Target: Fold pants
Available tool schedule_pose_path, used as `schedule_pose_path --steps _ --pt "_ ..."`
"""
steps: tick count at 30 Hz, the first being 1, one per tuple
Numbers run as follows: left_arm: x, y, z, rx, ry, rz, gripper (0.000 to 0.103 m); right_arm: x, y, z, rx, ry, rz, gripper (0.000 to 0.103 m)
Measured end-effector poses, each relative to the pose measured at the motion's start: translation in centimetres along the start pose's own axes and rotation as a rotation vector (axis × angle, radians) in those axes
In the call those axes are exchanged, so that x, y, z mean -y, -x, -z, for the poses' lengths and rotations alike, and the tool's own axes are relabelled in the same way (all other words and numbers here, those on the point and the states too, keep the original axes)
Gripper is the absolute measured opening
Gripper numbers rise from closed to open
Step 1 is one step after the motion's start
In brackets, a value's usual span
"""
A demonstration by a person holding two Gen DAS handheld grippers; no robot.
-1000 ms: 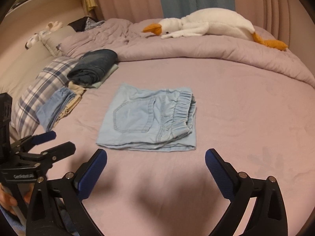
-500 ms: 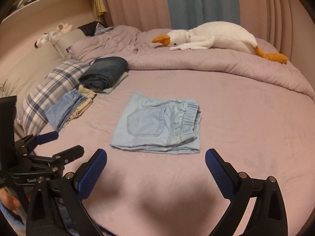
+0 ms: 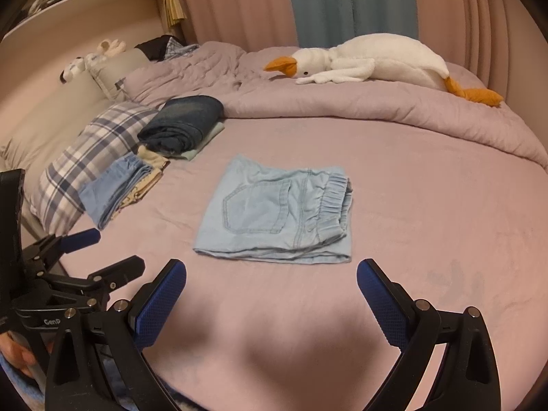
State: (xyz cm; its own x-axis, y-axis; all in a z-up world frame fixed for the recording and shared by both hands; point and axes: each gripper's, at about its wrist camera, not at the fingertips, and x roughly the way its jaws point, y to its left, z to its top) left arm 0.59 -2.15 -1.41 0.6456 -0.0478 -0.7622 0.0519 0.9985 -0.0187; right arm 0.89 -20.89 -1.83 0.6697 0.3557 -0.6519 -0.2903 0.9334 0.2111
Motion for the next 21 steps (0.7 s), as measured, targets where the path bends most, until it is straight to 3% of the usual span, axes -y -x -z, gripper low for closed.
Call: schedule_pose_path --steps 21 --pt "0.13 -0.02 -0.05 0.000 -0.002 -0.001 0.102 -0.33 -0.25 -0.19 -0.003 0.007 -0.003 0.099"
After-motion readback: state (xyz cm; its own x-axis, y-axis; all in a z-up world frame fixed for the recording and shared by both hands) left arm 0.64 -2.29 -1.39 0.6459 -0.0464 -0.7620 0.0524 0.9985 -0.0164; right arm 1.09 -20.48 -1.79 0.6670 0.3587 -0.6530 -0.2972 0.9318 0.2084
